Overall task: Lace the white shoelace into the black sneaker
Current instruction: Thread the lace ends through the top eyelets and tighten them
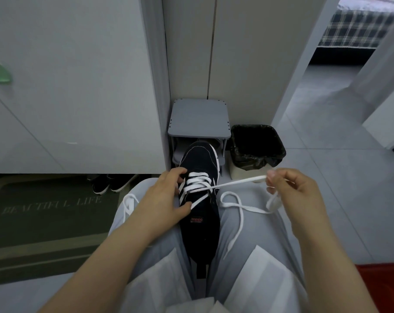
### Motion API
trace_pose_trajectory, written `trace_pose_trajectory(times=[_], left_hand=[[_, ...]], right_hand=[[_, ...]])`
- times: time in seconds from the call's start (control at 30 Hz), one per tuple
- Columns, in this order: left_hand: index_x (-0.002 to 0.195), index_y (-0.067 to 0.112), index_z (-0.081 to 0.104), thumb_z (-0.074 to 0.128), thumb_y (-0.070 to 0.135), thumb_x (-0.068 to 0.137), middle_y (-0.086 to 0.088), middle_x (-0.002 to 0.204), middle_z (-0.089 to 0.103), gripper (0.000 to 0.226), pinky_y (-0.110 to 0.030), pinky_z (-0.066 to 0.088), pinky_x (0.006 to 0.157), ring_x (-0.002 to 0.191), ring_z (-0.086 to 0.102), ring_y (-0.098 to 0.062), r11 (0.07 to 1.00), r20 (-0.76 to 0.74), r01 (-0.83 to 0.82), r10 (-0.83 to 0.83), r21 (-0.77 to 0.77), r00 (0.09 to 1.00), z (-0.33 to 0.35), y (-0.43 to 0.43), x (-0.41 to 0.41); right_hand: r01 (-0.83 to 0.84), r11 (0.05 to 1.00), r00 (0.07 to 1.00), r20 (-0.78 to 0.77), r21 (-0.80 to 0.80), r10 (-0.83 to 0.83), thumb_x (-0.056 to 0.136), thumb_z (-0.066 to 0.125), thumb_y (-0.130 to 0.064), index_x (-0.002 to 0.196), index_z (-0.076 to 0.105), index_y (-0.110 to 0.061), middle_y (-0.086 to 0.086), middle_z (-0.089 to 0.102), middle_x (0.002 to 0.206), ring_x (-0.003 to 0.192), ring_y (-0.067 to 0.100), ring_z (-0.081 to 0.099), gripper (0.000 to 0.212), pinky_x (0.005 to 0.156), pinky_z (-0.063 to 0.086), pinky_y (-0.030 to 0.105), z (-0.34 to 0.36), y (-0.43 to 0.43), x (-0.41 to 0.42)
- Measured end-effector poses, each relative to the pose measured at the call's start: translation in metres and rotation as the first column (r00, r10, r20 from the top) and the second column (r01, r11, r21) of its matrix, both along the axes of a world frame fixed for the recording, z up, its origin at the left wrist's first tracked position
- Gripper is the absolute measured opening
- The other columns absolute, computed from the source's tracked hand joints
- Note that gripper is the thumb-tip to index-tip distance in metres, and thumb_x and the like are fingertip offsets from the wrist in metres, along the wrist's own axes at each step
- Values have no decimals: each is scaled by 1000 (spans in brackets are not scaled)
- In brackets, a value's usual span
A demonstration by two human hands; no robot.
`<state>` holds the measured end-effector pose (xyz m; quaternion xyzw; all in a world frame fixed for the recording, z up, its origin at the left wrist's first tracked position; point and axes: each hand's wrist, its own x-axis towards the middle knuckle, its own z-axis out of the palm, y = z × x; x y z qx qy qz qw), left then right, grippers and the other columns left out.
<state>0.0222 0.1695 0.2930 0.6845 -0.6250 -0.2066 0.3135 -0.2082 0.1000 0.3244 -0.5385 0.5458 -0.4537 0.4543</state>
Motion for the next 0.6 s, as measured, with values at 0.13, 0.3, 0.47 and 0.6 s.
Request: trace_pose_trajectory(times=[0.13, 0.3, 0.47, 0.6], left_hand=[[132, 24, 38, 68, 23, 78, 11, 109, 50, 62, -13, 40, 81, 90, 53, -2, 1000, 11, 13, -13, 11, 1000, -1, 2, 2], [134, 30, 29, 67, 47, 75, 20, 102, 56, 72, -16, 37, 74, 87, 55, -2, 978, 94, 85, -105, 192, 990, 7, 9, 11], [105, 32, 51, 73, 42, 70, 20, 59, 57, 43, -16, 39, 59, 55, 49, 0, 931, 41, 129, -153, 341, 987, 20, 12, 29], [75, 26, 67, 69, 30, 76, -2, 57, 56, 4, -19, 38, 53, 49, 45, -5, 951, -70, 136, -121, 278, 990, 35, 14, 38]], right_hand=[[-1, 994, 999, 39, 110, -4, 89, 58, -16, 66, 62, -16, -4, 66, 62, 62, 14, 62, 24, 65, 46, 26, -7, 3, -1], [-305, 945, 840, -502, -120, 207, 77, 72, -10, 75, 65, -34, -16, 57, 97, 96, 7, 51, 25, 87, 35, 9, -9, 3, -8], [-771, 628, 390, -705, 100, 592, 68, 80, -38, 93, 67, -51, -32, 43, 113, 118, 3, 29, 31, 106, 15, 20, -4, 16, -3], [-768, 602, 263, -748, 221, 610, 67, 77, -46, 85, 72, -43, -32, 32, 123, 122, -7, 12, 19, 112, -13, 25, -15, 21, 0]])
